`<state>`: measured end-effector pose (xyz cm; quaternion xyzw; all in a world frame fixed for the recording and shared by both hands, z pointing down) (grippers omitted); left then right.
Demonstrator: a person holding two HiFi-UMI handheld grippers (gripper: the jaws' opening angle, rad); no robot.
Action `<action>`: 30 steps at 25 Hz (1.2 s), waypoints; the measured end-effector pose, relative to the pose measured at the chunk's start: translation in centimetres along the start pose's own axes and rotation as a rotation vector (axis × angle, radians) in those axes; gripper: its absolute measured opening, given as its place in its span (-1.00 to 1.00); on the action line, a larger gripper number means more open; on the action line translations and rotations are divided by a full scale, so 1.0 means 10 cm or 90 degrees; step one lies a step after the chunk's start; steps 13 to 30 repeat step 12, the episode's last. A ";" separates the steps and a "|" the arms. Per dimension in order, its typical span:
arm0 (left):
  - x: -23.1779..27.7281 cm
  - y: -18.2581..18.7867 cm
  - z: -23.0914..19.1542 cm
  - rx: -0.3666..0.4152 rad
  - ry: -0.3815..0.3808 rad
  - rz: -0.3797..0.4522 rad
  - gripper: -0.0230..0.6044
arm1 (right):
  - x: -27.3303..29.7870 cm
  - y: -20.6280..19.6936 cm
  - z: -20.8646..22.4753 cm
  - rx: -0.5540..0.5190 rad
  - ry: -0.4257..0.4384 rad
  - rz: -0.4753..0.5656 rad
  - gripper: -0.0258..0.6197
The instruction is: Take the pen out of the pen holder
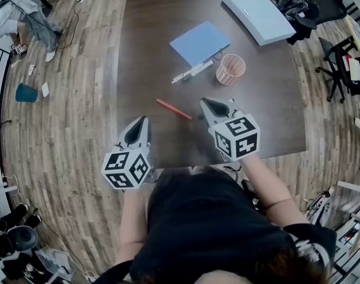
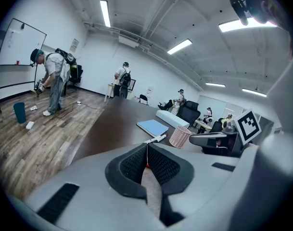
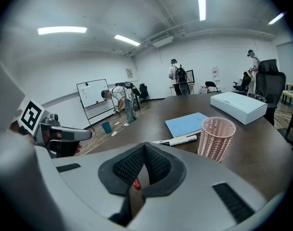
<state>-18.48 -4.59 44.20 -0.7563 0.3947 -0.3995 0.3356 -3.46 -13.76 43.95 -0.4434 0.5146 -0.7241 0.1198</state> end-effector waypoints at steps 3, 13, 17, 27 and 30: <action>-0.01 0.00 0.00 0.000 -0.001 0.001 -0.83 | 0.00 0.01 -0.01 0.001 0.001 0.001 -0.86; -0.06 0.00 -0.04 -0.002 0.000 0.002 -0.83 | 0.02 0.04 -0.08 -0.010 0.005 0.002 -0.87; -0.06 0.00 -0.04 -0.002 0.000 0.002 -0.83 | 0.02 0.04 -0.08 -0.010 0.005 0.002 -0.87; -0.06 0.00 -0.04 -0.002 0.000 0.002 -0.83 | 0.02 0.04 -0.08 -0.010 0.005 0.002 -0.87; -0.06 0.00 -0.04 -0.002 0.000 0.002 -0.83 | 0.02 0.04 -0.08 -0.010 0.005 0.002 -0.87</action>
Point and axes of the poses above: the fingertips, and each gripper's own axes: x forward along the fingers, z to its right, y out of its top, the point moved 1 cm from there along -x, backward along the fingers, and after that the axes turned 14 degrees about -y, right-handed, at the moved point
